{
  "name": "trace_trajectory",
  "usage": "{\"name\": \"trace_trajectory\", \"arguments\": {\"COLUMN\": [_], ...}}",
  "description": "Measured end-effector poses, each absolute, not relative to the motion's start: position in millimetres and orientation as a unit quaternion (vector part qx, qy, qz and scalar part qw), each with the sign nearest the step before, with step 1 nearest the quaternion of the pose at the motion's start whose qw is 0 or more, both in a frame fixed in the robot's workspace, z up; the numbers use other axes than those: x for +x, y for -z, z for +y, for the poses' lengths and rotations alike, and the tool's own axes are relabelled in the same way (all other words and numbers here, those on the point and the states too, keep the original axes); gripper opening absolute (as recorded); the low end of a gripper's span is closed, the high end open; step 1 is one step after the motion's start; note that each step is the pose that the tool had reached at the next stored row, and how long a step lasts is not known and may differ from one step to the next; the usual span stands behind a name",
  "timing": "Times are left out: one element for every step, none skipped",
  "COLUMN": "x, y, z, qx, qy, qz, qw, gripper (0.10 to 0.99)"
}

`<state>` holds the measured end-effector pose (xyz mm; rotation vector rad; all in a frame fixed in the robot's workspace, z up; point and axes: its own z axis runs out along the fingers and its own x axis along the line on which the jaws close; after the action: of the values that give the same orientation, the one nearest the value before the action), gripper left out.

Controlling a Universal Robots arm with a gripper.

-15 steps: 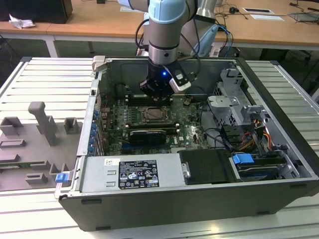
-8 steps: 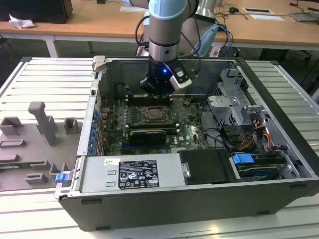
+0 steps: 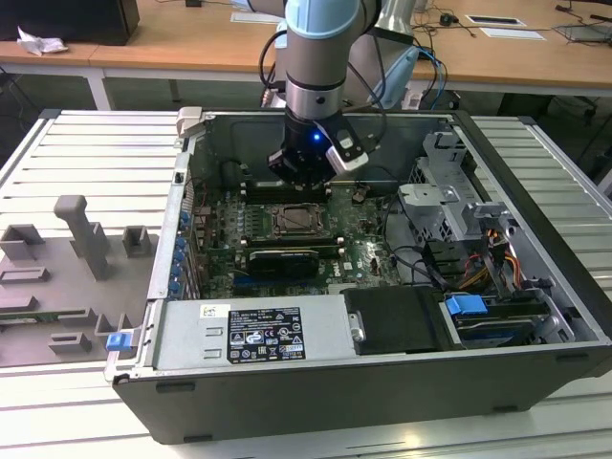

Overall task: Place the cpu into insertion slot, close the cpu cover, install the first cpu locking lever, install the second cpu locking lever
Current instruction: 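Install the first cpu locking lever, then install the second cpu locking lever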

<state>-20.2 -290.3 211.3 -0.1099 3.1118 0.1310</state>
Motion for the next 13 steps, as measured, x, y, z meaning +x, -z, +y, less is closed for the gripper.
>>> {"name": "trace_trajectory", "arguments": {"x": [-20.2,-20.2,-20.2,-20.2,-20.2,-20.2,-20.2,-20.2,-20.2,-20.2,-20.2,-20.2,-20.2], "y": [-211.3,-211.4,-211.4,-211.4,-211.4,-211.4,-211.4,-211.4,-211.4,-211.4,-211.4,-211.4,-211.4], "z": [-290.7,-291.0,-291.1,-291.2,-291.3,-291.4,-291.4,-291.5,-291.5,-291.6,-291.8,-292.0,-292.2], "qx": [-0.035,-0.035,-0.035,-0.035,-0.035,-0.035,-0.035,-0.035,-0.035,-0.035,-0.035,-0.035,-0.035], "qy": [-0.042,-0.042,-0.042,-0.042,-0.042,-0.042,-0.042,-0.042,-0.042,-0.042,-0.042,-0.042,-0.042], "qz": [0.998,0.998,0.998,0.998,0.998,0.998,0.998,0.998,0.998,0.998,0.998,0.998,0.998], "qw": [0.013,0.013,0.012,0.012,0.013,0.013,0.013,0.013,0.013,0.013,0.013,0.013,0.013], "gripper": [0.106,0.106,0.106,0.106,0.106,0.106,0.106,0.106,0.106,0.106,0.106,0.106,0.106]}}
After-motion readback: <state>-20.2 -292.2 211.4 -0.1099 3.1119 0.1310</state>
